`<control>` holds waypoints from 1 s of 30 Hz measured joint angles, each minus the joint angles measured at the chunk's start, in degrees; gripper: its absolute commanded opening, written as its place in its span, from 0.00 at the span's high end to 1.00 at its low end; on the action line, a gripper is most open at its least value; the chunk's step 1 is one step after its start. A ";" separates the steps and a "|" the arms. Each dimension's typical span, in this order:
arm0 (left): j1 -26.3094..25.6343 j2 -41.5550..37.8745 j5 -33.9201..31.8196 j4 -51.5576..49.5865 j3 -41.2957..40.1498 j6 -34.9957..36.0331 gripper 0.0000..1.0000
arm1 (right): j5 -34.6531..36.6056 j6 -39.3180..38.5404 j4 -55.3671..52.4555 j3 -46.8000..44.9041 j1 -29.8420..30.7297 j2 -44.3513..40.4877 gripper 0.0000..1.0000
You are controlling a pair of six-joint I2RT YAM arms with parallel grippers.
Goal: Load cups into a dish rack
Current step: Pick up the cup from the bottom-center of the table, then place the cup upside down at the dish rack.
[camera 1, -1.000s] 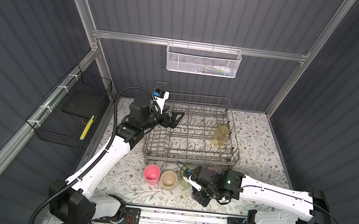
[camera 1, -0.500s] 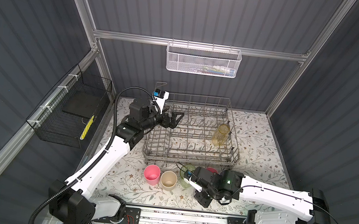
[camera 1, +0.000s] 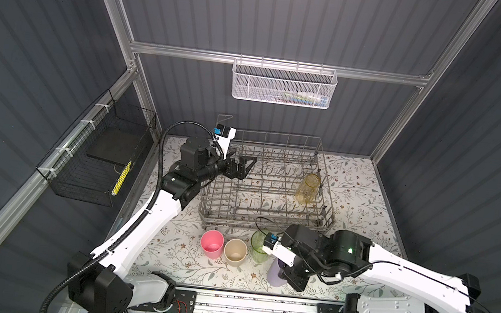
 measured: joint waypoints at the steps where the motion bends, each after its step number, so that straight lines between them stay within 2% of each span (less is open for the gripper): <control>1: 0.00 0.00 0.00 0.00 0.00 0.00 0.00 | -0.31 -0.20 -1.36 1.92 0.00 -0.74 1.00; 7: 0.00 0.00 0.00 0.02 0.00 -0.02 0.01 | -2.58 -1.97 -3.67 10.21 -1.66 -7.85 1.00; 13: 0.00 0.00 0.04 0.59 0.00 -0.37 0.01 | -5.64 -2.95 3.91 10.78 -11.65 -17.77 1.00; 17: 0.00 0.00 0.83 2.21 0.00 -1.46 0.03 | -13.22 -1.27 15.41 4.50 -24.63 -22.34 1.00; 22: 0.00 0.52 4.55 5.16 0.00 -2.69 0.04 | -26.64 6.21 35.65 -6.97 -38.77 -20.96 1.00; 26: 0.00 0.63 6.97 7.58 -0.57 -3.10 0.03 | -35.54 15.58 53.02 -13.33 -46.31 -15.26 1.00; 30: 0.04 0.61 10.54 10.64 -2.38 -3.69 0.03 | -41.13 22.77 65.40 -15.56 -50.58 -10.03 1.00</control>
